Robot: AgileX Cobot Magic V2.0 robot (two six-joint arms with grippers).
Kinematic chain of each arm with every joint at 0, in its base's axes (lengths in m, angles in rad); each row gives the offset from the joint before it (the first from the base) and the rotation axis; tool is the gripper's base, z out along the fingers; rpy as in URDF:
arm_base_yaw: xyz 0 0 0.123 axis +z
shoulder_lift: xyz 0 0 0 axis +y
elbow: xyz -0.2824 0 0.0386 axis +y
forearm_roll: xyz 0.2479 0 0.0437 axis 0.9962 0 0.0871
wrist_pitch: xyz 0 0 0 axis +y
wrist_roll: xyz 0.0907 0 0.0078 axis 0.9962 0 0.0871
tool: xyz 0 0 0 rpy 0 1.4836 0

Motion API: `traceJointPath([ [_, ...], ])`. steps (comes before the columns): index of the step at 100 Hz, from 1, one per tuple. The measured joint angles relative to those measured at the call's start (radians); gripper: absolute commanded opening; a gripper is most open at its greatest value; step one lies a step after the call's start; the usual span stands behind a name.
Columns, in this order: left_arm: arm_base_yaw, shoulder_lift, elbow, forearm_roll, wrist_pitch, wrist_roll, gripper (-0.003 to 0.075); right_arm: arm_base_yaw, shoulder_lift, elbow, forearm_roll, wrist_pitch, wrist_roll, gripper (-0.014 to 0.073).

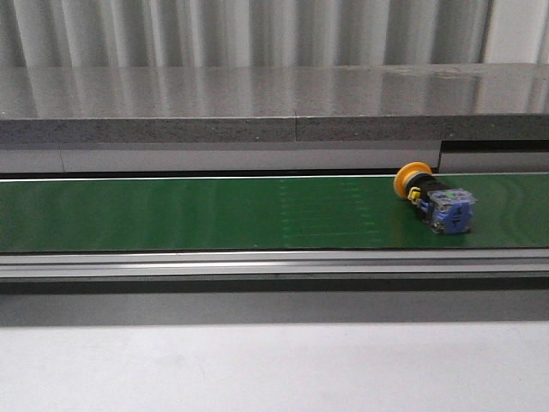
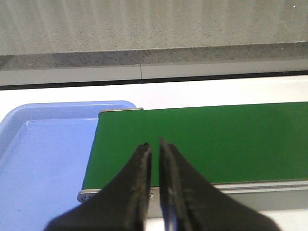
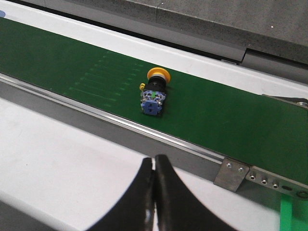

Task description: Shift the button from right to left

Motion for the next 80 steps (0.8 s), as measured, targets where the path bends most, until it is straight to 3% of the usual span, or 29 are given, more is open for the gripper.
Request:
traceJointPath([
  [9,0.0,0.032,-0.006,0.0,-0.022,0.0,0.0398,0.0,0.0,0.0,0.0,0.0,0.0,-0.0067],
  [14,0.0,0.042,-0.006,-0.002,-0.054,0.002,0.043,0.0,0.0,0.0,0.0,0.0,0.0,-0.0067],
  [34,0.0,0.073,-0.013,-0.004,-0.1,0.004,0.0424,0.0,0.0,0.0,0.0,0.0,0.0,-0.0067],
  [56,0.0,0.2,-0.131,-0.001,0.012,0.069,0.0497,0.0,0.0,0.0,0.0,0.0,0.0,-0.0067],
  [80,0.0,0.403,-0.294,-0.093,0.15,0.105,0.0494,0.0,0.0,0.0,0.0,0.0,0.0,-0.0067],
])
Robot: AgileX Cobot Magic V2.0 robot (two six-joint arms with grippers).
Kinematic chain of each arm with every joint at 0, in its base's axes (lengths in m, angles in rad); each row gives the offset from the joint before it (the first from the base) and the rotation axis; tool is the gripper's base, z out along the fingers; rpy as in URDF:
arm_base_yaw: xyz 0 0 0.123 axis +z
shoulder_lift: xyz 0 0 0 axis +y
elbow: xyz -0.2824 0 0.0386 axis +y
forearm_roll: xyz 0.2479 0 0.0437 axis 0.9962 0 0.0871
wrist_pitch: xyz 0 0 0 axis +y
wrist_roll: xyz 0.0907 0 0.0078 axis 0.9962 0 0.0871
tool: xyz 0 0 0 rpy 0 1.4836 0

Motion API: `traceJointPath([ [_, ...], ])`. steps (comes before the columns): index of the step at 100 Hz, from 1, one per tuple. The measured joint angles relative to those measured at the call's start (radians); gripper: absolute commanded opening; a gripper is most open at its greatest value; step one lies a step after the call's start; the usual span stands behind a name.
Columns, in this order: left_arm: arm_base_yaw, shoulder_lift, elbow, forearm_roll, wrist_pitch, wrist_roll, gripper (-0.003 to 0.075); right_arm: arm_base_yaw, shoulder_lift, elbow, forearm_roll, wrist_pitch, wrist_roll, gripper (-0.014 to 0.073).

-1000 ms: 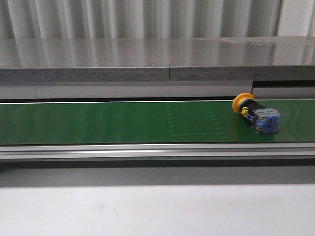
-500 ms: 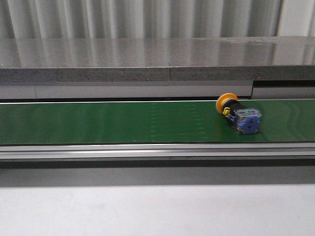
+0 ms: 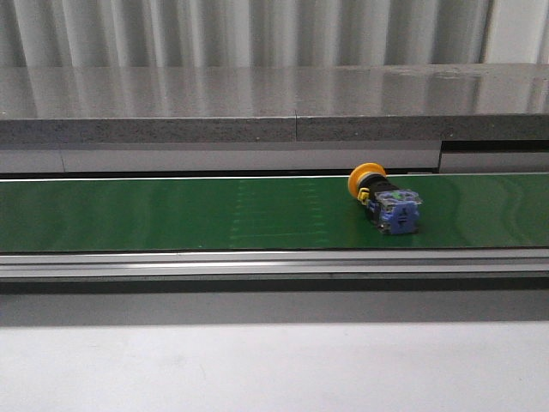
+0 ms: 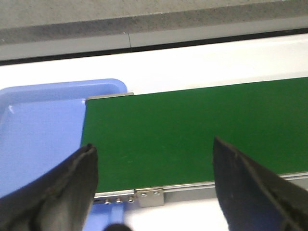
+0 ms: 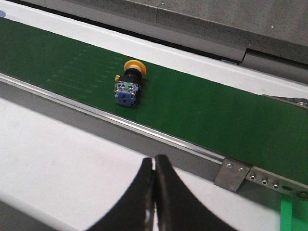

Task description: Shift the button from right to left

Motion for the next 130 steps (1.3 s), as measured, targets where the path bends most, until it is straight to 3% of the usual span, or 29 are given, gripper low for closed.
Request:
traceJointPath([
  [33,-0.022,0.224,-0.178,-0.097,0.01,0.033,0.0495,0.0,0.0,0.0,0.0,0.0,0.0,-0.0067],
  [73,-0.313,0.539,-0.429,-0.118,0.157,0.063,0.0494,0.0,0.0,0.0,0.0,0.0,0.0,-0.0067],
  [101,-0.475,0.76,-0.604,-0.127,0.232,-0.113,0.0493,0.0,0.0,0.0,0.0,0.0,0.0,-0.0067],
  [130,-0.538,0.945,-0.763,-0.132,0.365,-0.344,0.0493,0.0,0.0,0.0,0.0,0.0,0.0,-0.0067],
])
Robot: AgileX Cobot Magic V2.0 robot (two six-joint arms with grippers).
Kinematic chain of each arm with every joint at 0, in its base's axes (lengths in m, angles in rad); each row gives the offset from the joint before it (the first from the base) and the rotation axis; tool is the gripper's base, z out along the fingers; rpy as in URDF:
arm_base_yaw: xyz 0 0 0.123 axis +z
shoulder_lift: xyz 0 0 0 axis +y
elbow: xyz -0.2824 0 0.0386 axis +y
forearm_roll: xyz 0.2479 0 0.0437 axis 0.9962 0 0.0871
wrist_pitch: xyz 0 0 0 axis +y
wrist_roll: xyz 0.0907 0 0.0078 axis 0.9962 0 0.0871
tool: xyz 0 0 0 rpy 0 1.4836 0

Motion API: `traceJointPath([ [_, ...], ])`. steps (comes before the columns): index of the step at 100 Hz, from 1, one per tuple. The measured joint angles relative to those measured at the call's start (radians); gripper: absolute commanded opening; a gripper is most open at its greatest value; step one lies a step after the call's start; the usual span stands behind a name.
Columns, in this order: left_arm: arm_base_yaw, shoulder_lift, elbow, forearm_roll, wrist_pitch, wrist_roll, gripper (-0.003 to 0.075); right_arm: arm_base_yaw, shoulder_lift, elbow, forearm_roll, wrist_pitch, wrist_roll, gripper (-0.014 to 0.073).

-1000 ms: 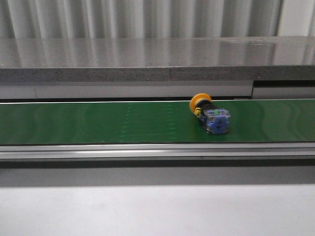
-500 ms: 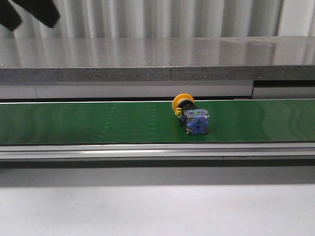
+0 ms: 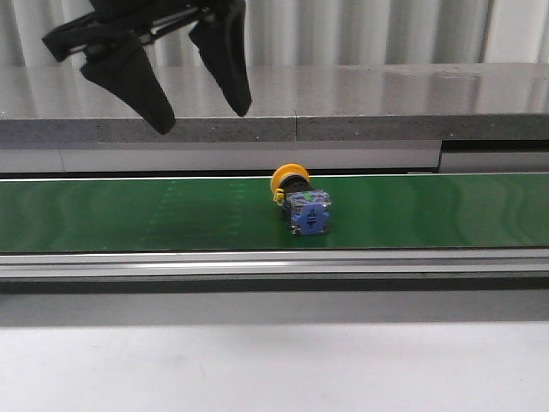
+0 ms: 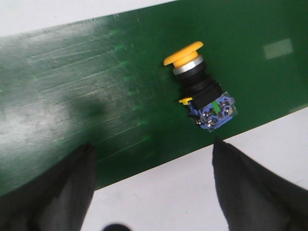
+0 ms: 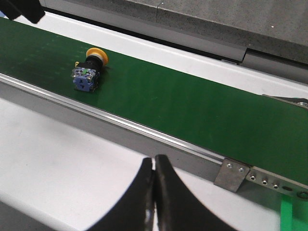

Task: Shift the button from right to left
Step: 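Lower the left gripper over the button on the belt and close, then lift the button off the belt with the left gripper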

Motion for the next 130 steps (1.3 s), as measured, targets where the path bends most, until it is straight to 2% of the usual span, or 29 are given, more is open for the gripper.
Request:
traceJointPath([
  [19,-0.003,0.116,-0.089,-0.044,0.074,-0.041,0.0493,0.0,0.0,0.0,0.0,0.0,0.0,-0.0067],
  [39,-0.015,0.21,-0.158,-0.118,0.082,-0.046,0.0493,0.0,0.0,0.0,0.0,0.0,0.0,-0.0067],
  [76,-0.03,0.314,-0.175,-0.112,0.107,-0.092,0.0489,0.0,0.0,0.0,0.0,0.0,0.0,-0.0067],
  [81,-0.03,0.314,-0.176,-0.107,0.109,-0.1,0.0459,0.0,0.0,0.0,0.0,0.0,0.0,-0.0067],
  [93,-0.03,0.314,-0.176,-0.079,0.118,-0.12,0.0309,0.0,0.0,0.0,0.0,0.0,0.0,-0.0067],
  [105,-0.03,0.316,-0.176,-0.071,0.118,-0.123,0.0206,0.0,0.0,0.0,0.0,0.0,0.0,-0.0067],
  [114,-0.03,0.313,-0.176,-0.058,0.12,-0.127,0.0174,0.0,0.0,0.0,0.0,0.0,0.0,-0.0067],
  [130,-0.03,0.28,-0.184,-0.017,0.137,-0.127,0.0169,0.0,0.0,0.0,0.0,0.0,-0.002,-0.0067],
])
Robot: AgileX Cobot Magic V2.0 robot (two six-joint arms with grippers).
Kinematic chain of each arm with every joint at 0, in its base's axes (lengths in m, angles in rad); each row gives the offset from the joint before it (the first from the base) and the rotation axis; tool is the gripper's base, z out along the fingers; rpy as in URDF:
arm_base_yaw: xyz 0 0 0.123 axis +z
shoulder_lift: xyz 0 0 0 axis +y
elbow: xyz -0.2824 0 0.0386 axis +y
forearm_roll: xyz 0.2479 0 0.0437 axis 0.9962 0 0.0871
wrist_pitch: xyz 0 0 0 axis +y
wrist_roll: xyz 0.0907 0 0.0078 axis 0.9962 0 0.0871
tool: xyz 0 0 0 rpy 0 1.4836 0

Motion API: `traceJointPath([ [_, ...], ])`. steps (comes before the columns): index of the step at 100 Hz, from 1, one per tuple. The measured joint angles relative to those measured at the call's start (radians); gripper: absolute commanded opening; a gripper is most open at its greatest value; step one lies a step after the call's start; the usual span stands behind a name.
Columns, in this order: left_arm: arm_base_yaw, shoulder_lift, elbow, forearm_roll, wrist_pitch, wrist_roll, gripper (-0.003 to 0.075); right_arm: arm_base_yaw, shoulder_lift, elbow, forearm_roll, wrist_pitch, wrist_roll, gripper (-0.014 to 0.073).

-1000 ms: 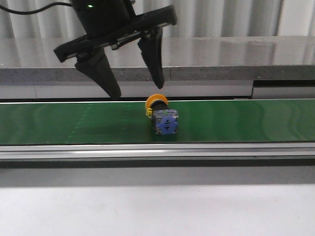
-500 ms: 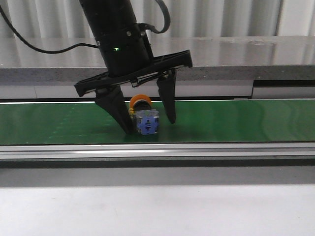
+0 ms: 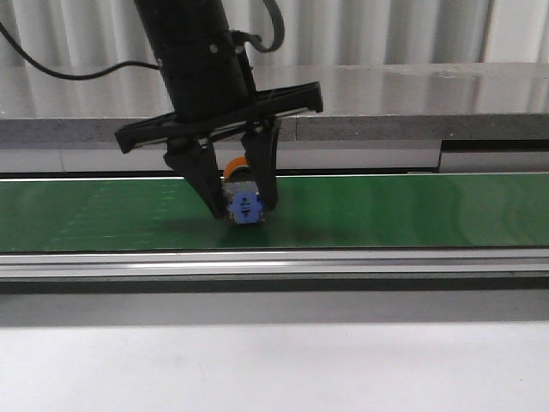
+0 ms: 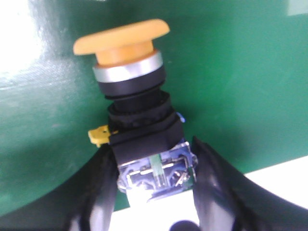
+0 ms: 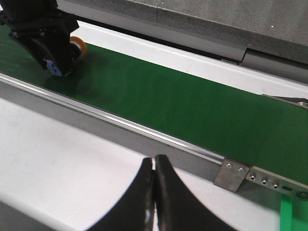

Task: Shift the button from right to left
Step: 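Lift the button off the belt with the left gripper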

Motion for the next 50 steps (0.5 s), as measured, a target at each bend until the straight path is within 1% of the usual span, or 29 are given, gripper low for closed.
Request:
traceJointPath([
  [27,0.0,-0.145,-0.037,0.185,0.11,0.0,0.0169,0.0,0.0,0.0,0.0,0.0,0.0,-0.0067],
  [33,0.004,-0.17,-0.039,0.228,0.124,0.022,0.0169,0.0,0.0,0.0,0.0,0.0,0.0,-0.0067],
  [50,0.081,-0.21,-0.039,0.245,0.135,0.109,0.0169,0.0,0.0,0.0,0.0,0.0,0.0,-0.0067],
])
